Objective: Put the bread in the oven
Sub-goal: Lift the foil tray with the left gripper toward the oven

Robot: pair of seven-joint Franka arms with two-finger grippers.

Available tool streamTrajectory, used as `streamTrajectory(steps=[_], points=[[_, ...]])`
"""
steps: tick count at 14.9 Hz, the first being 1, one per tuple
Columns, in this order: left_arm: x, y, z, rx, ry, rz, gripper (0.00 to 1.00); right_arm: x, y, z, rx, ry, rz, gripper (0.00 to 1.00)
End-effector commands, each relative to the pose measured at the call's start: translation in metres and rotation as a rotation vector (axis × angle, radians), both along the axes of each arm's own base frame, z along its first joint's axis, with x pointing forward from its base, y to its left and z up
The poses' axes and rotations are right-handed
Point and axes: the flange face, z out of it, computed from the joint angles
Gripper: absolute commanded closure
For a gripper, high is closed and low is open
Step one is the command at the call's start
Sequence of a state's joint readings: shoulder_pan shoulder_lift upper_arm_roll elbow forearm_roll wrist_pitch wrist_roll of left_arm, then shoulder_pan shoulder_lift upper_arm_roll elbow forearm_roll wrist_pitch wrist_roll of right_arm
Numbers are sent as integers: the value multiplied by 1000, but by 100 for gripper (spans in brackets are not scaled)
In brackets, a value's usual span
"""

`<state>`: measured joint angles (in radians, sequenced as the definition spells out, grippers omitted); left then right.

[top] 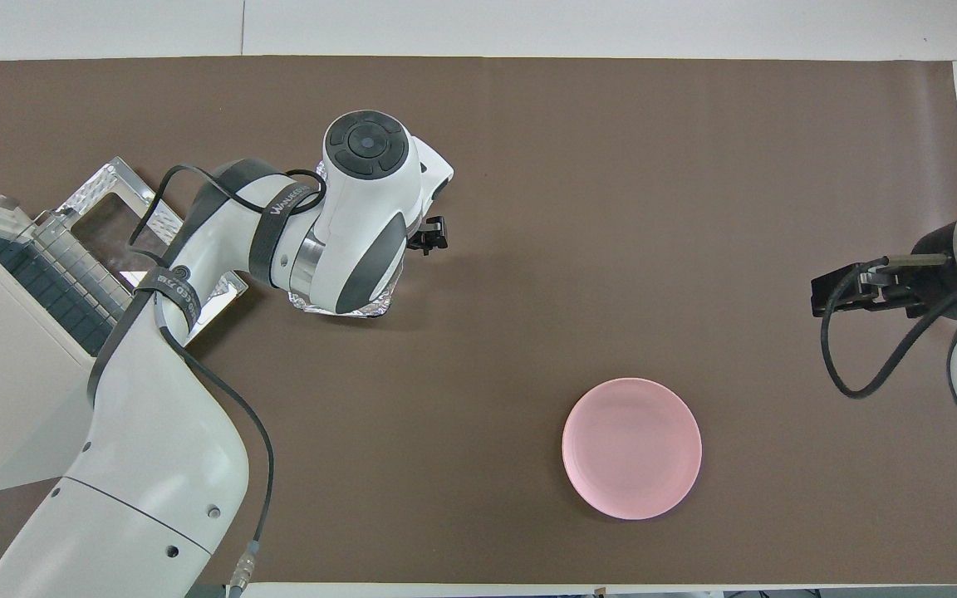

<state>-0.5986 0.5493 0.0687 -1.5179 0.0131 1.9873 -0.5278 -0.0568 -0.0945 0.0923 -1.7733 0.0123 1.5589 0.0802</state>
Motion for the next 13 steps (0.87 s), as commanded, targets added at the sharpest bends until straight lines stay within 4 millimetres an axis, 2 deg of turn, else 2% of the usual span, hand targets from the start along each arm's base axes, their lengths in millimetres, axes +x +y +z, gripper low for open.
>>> streamTrajectory(steps=[1,4,5,6,7,8,9,13], points=[[-3,-2,-4,13,-27,52,12,-3,-10,3,-11,21,0,0],[-6,-2,-13,12,-29,57,19,-4,-20,4,-11,24,-17,0],[-6,-2,-13,12,-29,58,27,-4,-20,4,-13,24,-16,0],[-7,-3,-14,12,-28,77,40,-4,-20,4,-11,24,-16,0],[-7,-2,-14,13,-29,103,60,-4,-20,5,-11,23,-16,0],[-7,-2,-14,15,-27,110,92,-4,-20,5,-11,23,-16,0],[-7,-1,-14,14,-28,108,100,-4,-20,5,-11,21,-16,0],[-9,-1,-5,29,26,131,100,-4,-15,5,-11,21,-7,0]])
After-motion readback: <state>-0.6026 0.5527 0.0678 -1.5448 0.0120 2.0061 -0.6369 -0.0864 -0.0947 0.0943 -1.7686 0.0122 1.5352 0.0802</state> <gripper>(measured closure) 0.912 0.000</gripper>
